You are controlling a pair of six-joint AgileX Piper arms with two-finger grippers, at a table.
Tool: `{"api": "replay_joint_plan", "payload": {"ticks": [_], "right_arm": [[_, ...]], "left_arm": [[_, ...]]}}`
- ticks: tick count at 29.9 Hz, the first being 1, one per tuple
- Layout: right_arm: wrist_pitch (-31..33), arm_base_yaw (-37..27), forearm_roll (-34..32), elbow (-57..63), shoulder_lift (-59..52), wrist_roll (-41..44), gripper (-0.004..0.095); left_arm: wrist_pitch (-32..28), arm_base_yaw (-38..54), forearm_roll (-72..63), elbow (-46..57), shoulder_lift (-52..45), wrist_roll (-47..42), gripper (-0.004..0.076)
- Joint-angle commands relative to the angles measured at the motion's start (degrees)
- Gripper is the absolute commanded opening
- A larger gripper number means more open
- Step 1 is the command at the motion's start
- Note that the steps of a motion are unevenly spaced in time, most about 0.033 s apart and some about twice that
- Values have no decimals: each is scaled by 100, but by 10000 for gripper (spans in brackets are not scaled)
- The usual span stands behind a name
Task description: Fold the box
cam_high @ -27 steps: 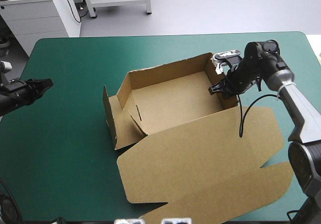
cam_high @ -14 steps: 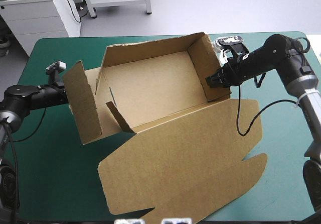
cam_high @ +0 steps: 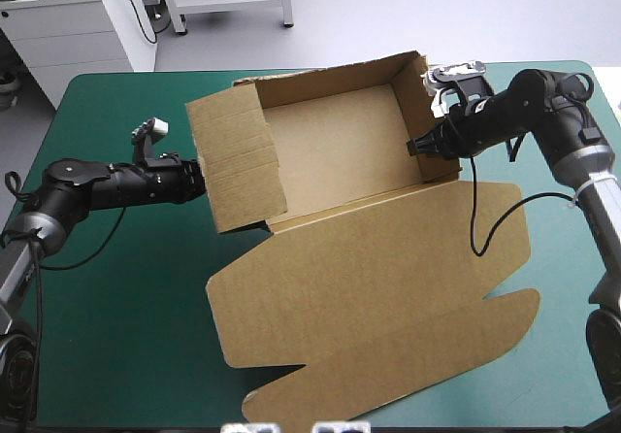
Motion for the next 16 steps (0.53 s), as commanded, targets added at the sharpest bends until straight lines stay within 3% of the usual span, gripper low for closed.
{"api": "replay_joint_plan", "payload": {"ticks": [1,8,16], "right_arm": [[-299,16,137,-151,-252,43,-3],[-289,16,-506,-151,-252,346,-3],[-289,16,-532,-151,-252,360,-3]], "left_arm": [[153,-294,-438,-156,-238,-59,-9],[91,-406,-828,-156,-547,-59,-9],[256,-408,-1024,-156,-813,-115,-8]]}}
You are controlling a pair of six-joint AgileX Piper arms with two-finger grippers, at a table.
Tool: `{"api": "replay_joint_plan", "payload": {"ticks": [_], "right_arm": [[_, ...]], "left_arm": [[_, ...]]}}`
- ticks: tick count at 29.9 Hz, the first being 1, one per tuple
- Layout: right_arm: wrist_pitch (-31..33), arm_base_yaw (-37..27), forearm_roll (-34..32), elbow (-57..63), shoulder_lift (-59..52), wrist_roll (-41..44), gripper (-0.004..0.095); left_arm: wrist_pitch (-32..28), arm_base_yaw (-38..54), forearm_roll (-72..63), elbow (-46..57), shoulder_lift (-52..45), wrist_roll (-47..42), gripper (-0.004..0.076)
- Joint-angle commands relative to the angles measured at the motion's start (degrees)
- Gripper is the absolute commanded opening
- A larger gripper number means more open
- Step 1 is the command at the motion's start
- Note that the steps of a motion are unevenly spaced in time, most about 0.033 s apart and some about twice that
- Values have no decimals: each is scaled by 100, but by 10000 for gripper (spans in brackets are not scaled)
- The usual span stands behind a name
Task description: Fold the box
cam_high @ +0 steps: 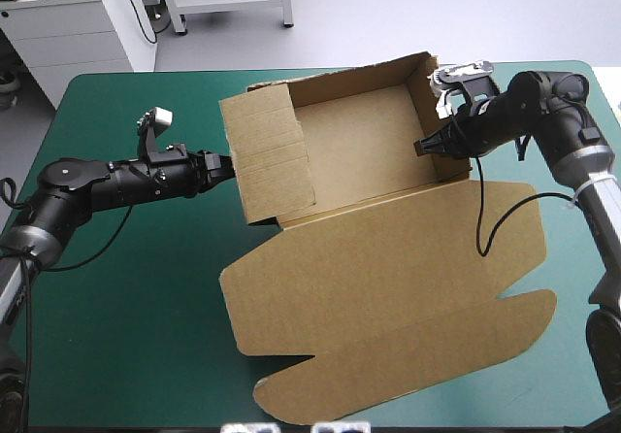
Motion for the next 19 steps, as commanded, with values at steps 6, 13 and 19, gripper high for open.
{"api": "replay_joint_plan", "payload": {"ticks": [6,13,19], "right_arm": [[-219,6,114,-151,-252,51,-4],[-69,6,65,-151,-252,51,-4],[92,6,-280,-151,-252,62,-4]], "left_arm": [[551,-41,-547,-156,-223,-7,-8],[427,-38,-479,-156,-223,50,191],[847,-18,-1310,-156,-223,-11,477]]}}
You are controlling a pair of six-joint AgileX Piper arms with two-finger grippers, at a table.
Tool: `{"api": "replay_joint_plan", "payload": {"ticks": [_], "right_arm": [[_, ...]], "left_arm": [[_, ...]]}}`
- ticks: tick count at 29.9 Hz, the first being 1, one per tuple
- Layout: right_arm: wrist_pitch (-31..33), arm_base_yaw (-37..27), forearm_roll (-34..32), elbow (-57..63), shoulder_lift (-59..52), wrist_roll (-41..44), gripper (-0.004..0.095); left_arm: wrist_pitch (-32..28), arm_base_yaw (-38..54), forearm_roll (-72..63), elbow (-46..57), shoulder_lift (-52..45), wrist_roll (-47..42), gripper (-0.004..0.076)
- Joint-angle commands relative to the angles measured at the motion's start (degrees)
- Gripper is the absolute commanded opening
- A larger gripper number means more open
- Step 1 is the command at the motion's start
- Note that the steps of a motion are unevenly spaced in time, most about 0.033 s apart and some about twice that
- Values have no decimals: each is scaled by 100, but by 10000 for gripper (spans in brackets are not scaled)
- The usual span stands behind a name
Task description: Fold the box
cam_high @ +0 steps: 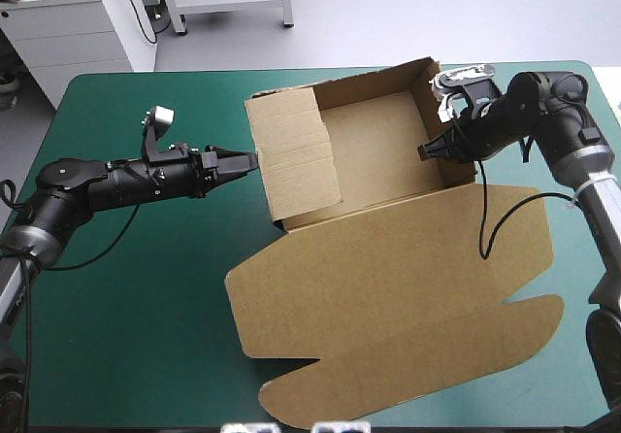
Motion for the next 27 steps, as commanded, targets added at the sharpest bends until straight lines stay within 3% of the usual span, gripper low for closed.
{"api": "replay_joint_plan", "payload": {"ticks": [1,16,22,27], "right_arm": [[-72,6,-118,-151,-252,55,-4],[29,6,-106,-151,-252,83,-4],[21,6,-106,-151,-252,102,-4],[-46,6,-106,-151,-252,190,-4]], "left_arm": [[472,-23,-974,-156,-217,-52,487],[335,-23,-657,-156,-207,39,470],[82,-448,794,-567,-217,-1053,470],[-1206,-1393,2407,-1022,-268,-2829,470]]}}
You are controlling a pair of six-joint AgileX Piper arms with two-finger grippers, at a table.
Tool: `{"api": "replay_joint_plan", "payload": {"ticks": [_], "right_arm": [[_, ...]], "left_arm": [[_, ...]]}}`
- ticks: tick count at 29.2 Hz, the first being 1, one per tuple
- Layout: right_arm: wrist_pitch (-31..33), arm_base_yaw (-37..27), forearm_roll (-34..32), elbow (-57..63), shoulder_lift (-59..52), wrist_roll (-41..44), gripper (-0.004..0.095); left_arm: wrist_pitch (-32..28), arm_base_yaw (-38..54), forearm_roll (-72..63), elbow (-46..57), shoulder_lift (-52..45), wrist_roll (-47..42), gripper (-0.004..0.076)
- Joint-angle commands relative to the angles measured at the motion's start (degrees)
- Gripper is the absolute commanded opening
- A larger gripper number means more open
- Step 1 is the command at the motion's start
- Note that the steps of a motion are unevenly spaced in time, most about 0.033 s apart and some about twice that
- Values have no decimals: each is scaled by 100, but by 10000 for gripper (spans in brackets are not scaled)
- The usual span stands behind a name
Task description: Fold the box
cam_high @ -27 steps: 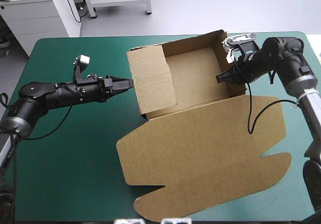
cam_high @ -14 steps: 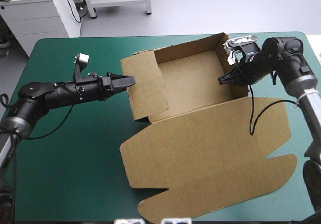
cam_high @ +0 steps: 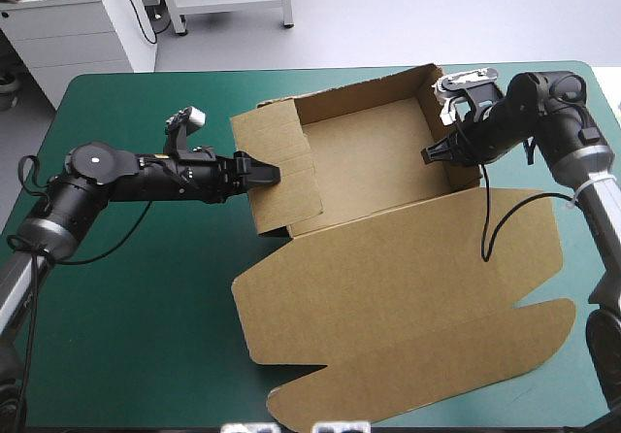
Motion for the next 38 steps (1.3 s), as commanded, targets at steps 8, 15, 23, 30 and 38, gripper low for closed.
{"api": "replay_joint_plan", "payload": {"ticks": [8,15,23,30,38], "right_arm": [[-481,148,231,-163,-432,62,-3],[-835,707,-92,-163,-719,333,-3],[-866,1103,-220,-225,-756,538,-3],[-790,1103,-246,-225,-780,552,-3],[-720,1103,-332,-225,-780,620,-3]], "left_arm": [[-1567,-1970,3866,-428,-249,-4346,470],[-1797,-2503,5247,-428,-249,-5954,470],[-1818,-2553,5302,-428,-248,-6329,470],[-1583,-2595,5382,-559,-248,-6329,360],[-1026,-2730,6387,-841,-248,-6543,89]]}}
